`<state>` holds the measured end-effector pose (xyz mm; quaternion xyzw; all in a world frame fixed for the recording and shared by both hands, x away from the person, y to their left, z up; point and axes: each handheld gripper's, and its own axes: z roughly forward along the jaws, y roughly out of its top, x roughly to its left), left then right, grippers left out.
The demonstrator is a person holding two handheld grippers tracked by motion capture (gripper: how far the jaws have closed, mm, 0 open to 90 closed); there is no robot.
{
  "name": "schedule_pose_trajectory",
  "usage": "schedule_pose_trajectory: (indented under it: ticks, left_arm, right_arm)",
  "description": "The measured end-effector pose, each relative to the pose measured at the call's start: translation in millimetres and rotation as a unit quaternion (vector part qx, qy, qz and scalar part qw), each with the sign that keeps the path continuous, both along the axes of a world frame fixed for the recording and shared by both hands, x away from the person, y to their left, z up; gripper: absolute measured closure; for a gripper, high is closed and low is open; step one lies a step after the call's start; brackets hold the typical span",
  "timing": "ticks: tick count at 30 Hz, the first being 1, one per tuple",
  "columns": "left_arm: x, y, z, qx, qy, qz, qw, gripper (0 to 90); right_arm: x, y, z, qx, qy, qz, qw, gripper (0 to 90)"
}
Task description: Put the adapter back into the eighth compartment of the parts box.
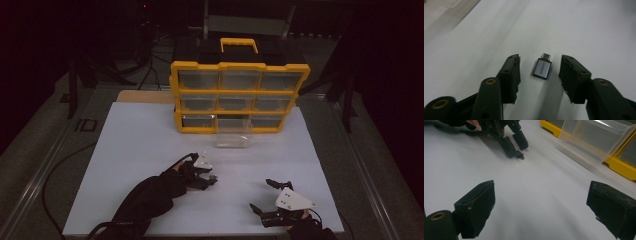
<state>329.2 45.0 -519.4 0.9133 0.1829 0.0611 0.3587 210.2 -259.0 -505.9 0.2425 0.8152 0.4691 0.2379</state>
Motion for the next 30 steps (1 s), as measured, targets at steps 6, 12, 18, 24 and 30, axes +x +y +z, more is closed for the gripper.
schedule_pose_trajectory:
  ticks: [6, 12, 18, 24, 30]
  left_arm:
    - [-0.1, -2.8, 0.0, -0.003, 0.001, -0.01, 0.9999, 57.3]
    - [2.0, -2.2, -0.1, -0.008, 0.007, -0.012, 0.9999, 61.5]
    - [2.9, -2.6, 0.8, -0.002, 0.005, -0.015, 0.9999, 74.9]
    - [1.9, -5.3, 2.8, 0.008, 0.004, -0.02, 0.9998, 75.6]
    - [0.4, -7.5, 6.4, 0.011, 0.009, -0.025, 0.9996, 75.9]
  right_arm:
    - [0.0, -0.2, 0.1, -0.001, 0.0, 0.001, 1.0, 8.4]
    - [0.1, -0.3, 0.2, 0.0, 0.0, 0.001, 1.0, 8.4]
    - [0.0, -0.2, 0.1, 0.0, 0.0, 0.0, 1.0, 8.4]
    - [0.2, -0.4, 0.2, -0.001, 0.0, 0.001, 1.0, 8.4]
    - [0.3, -0.6, 0.2, 0.0, -0.001, 0.001, 1.0, 8.4]
